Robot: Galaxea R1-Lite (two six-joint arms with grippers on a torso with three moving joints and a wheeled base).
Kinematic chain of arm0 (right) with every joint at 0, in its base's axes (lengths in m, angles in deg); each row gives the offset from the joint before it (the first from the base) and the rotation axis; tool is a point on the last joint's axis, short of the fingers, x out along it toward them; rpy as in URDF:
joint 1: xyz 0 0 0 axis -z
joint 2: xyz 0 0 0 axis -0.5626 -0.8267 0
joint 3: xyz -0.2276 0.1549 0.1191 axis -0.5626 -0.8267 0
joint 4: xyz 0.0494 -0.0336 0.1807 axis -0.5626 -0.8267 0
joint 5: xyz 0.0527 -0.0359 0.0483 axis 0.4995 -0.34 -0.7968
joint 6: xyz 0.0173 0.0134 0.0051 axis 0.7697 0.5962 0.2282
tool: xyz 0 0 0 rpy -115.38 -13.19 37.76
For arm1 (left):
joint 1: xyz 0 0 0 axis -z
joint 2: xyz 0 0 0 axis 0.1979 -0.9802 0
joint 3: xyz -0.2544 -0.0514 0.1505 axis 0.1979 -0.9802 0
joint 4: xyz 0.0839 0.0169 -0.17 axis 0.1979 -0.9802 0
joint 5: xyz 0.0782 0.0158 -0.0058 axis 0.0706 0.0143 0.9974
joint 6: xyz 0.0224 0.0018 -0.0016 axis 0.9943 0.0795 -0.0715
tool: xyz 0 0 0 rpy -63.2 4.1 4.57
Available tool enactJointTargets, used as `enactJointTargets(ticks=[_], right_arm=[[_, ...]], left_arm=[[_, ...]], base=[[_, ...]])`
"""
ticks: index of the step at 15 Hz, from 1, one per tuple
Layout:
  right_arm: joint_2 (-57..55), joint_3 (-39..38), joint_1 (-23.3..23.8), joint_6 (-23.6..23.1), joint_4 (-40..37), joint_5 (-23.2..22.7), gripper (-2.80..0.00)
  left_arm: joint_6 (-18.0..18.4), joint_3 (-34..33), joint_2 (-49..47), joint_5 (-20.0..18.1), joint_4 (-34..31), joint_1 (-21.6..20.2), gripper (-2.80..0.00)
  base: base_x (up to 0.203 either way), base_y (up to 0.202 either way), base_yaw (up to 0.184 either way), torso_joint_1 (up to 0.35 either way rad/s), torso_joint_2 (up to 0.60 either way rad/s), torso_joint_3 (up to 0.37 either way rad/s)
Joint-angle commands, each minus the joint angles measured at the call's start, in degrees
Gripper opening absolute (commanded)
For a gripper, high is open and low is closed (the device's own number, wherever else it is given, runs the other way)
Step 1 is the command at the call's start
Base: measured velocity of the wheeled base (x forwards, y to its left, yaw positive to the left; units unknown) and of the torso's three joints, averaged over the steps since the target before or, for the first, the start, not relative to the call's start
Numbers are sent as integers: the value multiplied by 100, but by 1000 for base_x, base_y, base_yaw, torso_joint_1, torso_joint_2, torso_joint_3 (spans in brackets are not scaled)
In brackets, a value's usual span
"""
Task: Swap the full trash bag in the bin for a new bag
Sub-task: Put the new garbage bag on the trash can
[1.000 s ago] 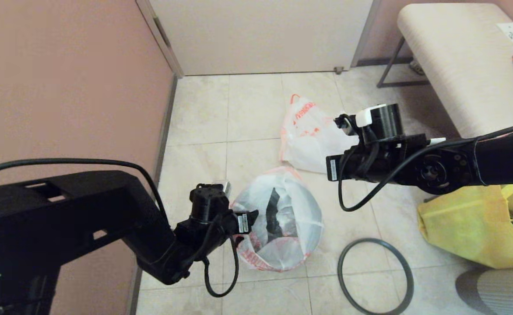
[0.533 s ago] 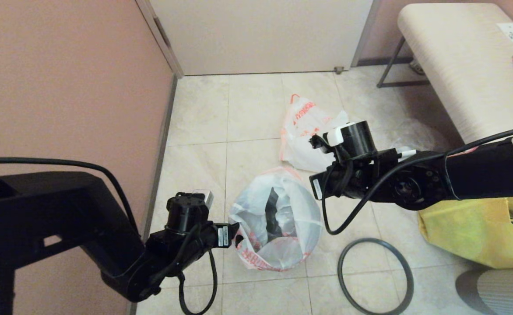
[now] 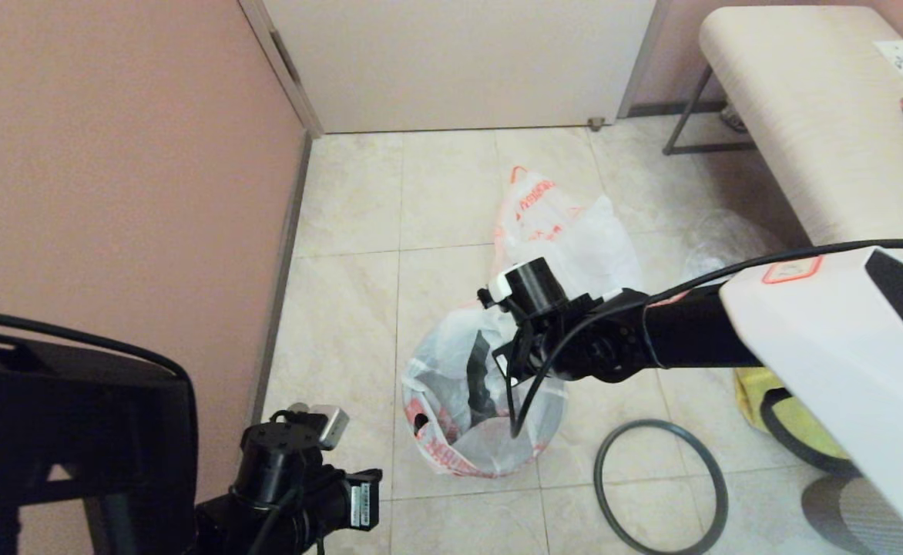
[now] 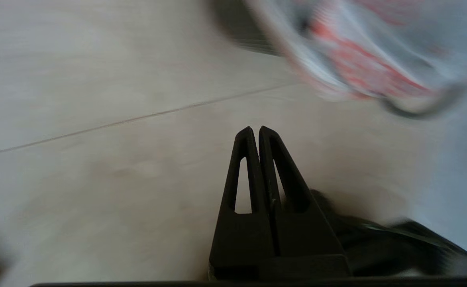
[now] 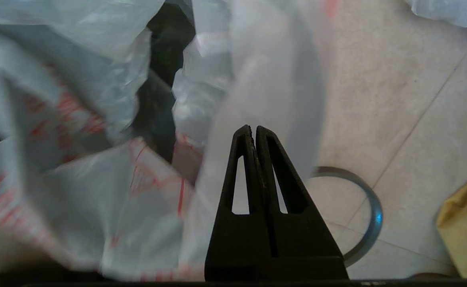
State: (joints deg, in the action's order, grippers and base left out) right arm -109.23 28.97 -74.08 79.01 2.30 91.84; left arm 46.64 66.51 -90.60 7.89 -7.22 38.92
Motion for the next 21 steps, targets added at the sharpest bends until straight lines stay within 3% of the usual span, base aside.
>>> enactJointTargets(ticks=[1, 2, 6, 12, 15, 21], right_arm=[[-988, 797, -128, -22, -330, 222, -280], [-1271, 1105, -194, -45, -507, 341, -280], [-2022, 1257, -104, -680, -236, 735, -280], [-2924, 1343, 341, -1880, 1253, 728, -280], [-2954, 1356, 398, -1927, 1350, 195, -280], [-2345, 1278, 176, -1755, 1420, -113, -280]], left_arm=[[-9, -230, -731, -628, 968, -46, -280], [-2, -241, -794, -1202, 1130, -218, -280], [75, -195, -838, -2525, 1237, -819, -280], [234, -171, -920, -2541, 1238, -878, -280], [236, -162, -937, -2550, 1238, -878, -280], [236, -100, -973, -2559, 1238, -940, -280]], base=[[0, 0, 0, 0, 0, 0], [0, 0, 0, 0, 0, 0], [0, 0, 0, 0, 0, 0], [0, 0, 0, 0, 0, 0], [0, 0, 0, 0, 0, 0], [0, 0, 0, 0, 0, 0]])
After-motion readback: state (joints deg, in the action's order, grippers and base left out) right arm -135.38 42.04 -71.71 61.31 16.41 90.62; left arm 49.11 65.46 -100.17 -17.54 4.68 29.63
